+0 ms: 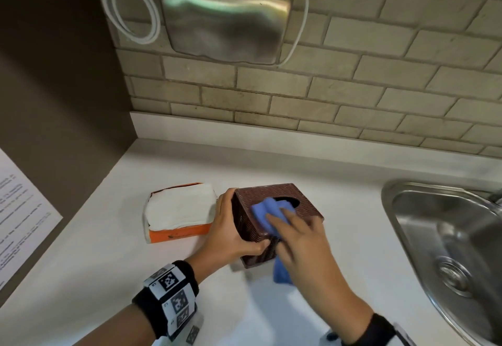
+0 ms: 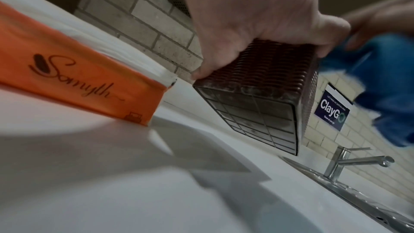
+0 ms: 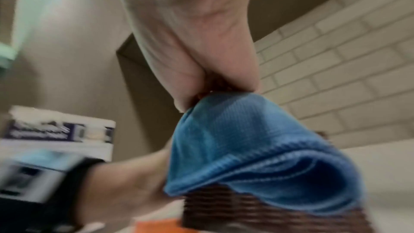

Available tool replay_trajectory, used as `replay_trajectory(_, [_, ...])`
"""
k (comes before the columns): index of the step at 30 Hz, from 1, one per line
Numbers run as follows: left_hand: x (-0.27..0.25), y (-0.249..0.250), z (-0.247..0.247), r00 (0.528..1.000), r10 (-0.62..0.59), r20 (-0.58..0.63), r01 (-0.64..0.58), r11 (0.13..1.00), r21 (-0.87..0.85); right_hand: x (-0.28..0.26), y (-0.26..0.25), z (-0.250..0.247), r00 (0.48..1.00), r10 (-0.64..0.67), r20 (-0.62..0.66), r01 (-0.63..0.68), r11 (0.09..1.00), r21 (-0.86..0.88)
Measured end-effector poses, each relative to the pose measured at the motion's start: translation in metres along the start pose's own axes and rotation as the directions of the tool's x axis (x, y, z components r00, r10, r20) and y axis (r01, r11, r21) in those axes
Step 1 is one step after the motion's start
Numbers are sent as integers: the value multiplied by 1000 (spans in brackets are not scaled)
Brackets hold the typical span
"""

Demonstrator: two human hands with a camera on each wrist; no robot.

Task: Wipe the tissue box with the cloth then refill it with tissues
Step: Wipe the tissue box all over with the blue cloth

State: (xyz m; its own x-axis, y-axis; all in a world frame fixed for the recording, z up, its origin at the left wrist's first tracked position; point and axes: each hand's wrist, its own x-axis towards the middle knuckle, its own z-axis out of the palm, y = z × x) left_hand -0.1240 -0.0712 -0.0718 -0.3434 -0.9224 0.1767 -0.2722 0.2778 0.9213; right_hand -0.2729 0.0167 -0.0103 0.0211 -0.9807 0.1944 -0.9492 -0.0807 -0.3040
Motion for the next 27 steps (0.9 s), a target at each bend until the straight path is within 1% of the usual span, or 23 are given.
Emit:
replay_trajectory(1, [1, 0, 0, 1000, -23, 19, 24, 999, -30, -3, -9, 2, 997, -77, -10, 77, 997, 12])
replay_trajectory(2, [1, 0, 1, 999, -43, 34, 44, 997, -55, -4, -15, 0, 995, -97, 23, 96, 994, 45])
replay_trajectory(3, [1, 0, 1, 998, -46, 32, 47, 998, -51, 0, -14, -3, 994, -92, 64, 86, 993, 81])
replay_trajectory(4, [1, 0, 2, 999, -29, 14, 29, 1000, -11, 8, -9, -7, 992, -77, 98, 68, 993, 95])
replay_trajectory(5, [2, 0, 2, 1000, 3, -4, -3, 999, 32, 16, 1, -8, 994, -54, 92, 46, 996, 81])
replay_trajectory(7, [3, 1, 3, 999, 36, -2, -36, 998, 57, 25, 13, -8, 995, 7, 103, -7, 1000, 2])
replay_trajectory(8, [4, 1, 2, 999, 35, 3, -35, 998, 48, 26, 10, -9, 995, 0, 104, 5, 999, -47])
replay_trajectory(11, [7, 2, 1, 999, 10, 37, -9, 1000, -24, 24, -13, -10, 985, -79, 150, 83, 996, -21])
replay_trajectory(13, [8, 2, 5, 997, 65, 37, -62, 996, -65, 34, -13, -13, 966, -132, 224, 142, 989, -31])
replay_trajectory(14, [7, 4, 8, 996, 89, 32, -87, 994, -68, 45, -9, -18, 962, -115, 248, 124, 992, -22])
replay_trajectory(15, [6, 5, 10, 994, 100, 33, -97, 992, -74, 55, -5, -21, 963, -105, 247, 111, 994, -11])
replay_trajectory(17, [7, 7, 10, 995, 84, 56, -78, 993, -93, 65, -2, -26, 967, -96, 238, 95, 995, 13])
replay_trajectory(18, [8, 6, 9, 996, 71, 61, -65, 992, -104, 63, -3, -27, 962, -100, 254, 102, 995, 7])
replay_trajectory(20, [10, 1, 2, 997, 48, 55, -41, 992, -120, 53, -4, -25, 939, -135, 316, 146, 989, -13])
replay_trajectory(22, [9, -1, -6, 999, 14, 42, -10, 996, -83, 43, 6, -27, 918, -188, 350, 188, 982, 34])
replay_trajectory(24, [7, -1, -12, 999, -1, 41, 4, 997, -72, 41, 31, -30, 931, -186, 315, 174, 982, 66])
replay_trajectory(27, [5, -1, -15, 998, 0, 62, 3, 998, -56, 42, 63, -38, 961, -31, 274, 17, 998, 53])
